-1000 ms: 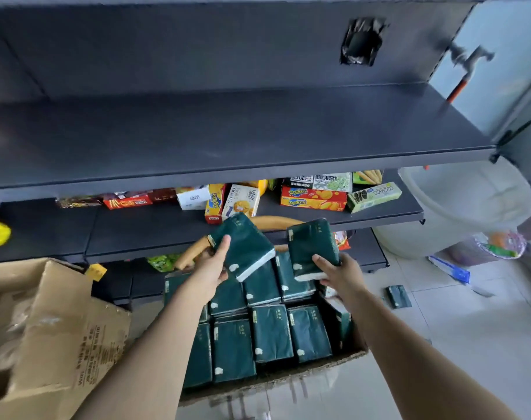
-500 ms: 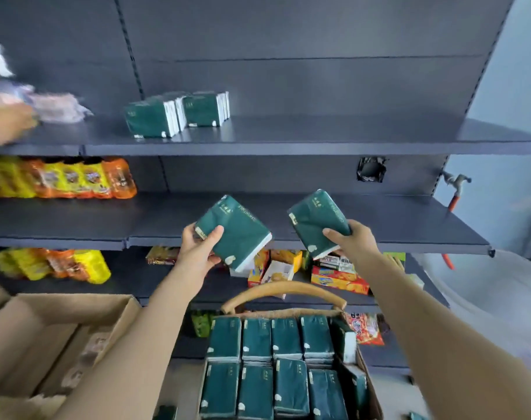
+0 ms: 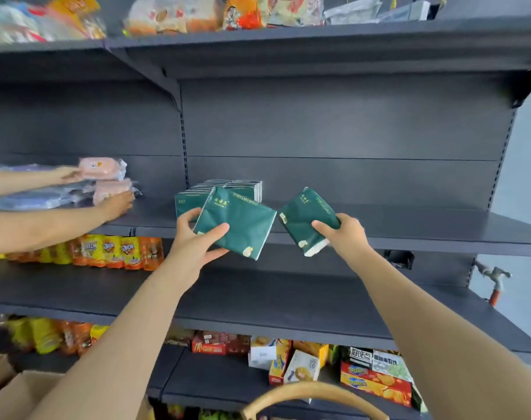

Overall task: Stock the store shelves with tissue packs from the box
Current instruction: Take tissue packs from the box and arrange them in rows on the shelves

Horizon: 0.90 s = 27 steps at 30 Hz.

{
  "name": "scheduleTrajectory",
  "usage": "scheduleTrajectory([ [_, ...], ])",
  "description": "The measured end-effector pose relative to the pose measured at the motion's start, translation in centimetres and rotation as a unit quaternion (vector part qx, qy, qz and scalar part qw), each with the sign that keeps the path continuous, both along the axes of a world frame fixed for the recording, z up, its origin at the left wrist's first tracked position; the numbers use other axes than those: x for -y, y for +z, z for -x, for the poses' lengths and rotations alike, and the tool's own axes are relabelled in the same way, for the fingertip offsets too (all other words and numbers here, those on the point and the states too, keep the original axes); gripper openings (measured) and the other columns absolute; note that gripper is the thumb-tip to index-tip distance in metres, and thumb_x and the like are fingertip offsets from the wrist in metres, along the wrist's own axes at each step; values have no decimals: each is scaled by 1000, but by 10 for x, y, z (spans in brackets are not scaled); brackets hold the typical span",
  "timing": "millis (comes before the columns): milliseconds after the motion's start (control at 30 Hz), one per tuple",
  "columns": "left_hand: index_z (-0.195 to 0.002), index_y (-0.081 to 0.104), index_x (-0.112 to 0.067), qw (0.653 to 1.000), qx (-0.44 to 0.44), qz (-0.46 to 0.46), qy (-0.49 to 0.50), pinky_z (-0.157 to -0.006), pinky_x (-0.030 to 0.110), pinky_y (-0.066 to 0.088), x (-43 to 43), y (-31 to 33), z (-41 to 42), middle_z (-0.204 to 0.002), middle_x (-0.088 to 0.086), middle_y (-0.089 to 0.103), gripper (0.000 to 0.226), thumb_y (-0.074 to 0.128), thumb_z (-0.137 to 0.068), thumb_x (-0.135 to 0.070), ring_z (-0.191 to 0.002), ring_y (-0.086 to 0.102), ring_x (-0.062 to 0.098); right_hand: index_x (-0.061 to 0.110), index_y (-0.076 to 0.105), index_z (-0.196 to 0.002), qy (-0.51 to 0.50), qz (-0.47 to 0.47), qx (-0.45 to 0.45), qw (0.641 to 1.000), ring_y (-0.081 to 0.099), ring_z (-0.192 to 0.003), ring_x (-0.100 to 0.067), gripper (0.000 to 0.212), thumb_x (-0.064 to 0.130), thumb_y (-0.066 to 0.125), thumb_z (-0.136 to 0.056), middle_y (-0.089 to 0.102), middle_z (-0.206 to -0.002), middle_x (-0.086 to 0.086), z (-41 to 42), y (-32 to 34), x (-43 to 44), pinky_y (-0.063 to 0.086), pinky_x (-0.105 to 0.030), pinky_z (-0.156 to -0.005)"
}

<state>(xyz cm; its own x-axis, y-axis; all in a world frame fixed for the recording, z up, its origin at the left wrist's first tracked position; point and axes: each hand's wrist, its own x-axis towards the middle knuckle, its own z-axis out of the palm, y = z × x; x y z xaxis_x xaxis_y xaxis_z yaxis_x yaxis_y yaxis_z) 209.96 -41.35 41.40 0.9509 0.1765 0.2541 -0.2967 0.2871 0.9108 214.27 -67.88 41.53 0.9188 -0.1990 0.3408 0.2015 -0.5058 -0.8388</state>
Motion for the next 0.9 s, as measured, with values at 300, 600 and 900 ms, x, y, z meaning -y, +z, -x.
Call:
scheduleTrajectory([
  [300, -105, 53, -15, 999, 31, -10, -4, -77, 36, 56, -73, 28, -119, -110, 1, 61, 22, 65, -88, -8, -100, 64, 16, 11, 60, -109, -6, 48, 13, 999, 57, -80, -17, 32, 30, 68, -85, 64, -94, -1, -117, 29, -77, 44, -23, -61],
  [600, -100, 49, -13, 998, 42, 44, 36, -80, 33, 54, -127, 35, -232, -103, -1, 58, 20, 65, -88, -9, -93, 62, 9, 18, 49, -118, 0, 129, 11, 992, 54, -95, -19, 45, 25, 72, -81, 58, -105, -1, -233, 30, -141, 43, -28, -73],
  [900, -93, 48, -25, 994, 70, -28, 80, -78, 33, 52, -147, 35, -288, -106, -2, 59, 27, 69, -84, -11, -95, 63, 12, 21, 53, -131, -15, 305, 46, 951, 35, -118, -22, 54, 36, 70, -83, 43, -128, -1, -317, 14, -168, 32, -27, -100],
])
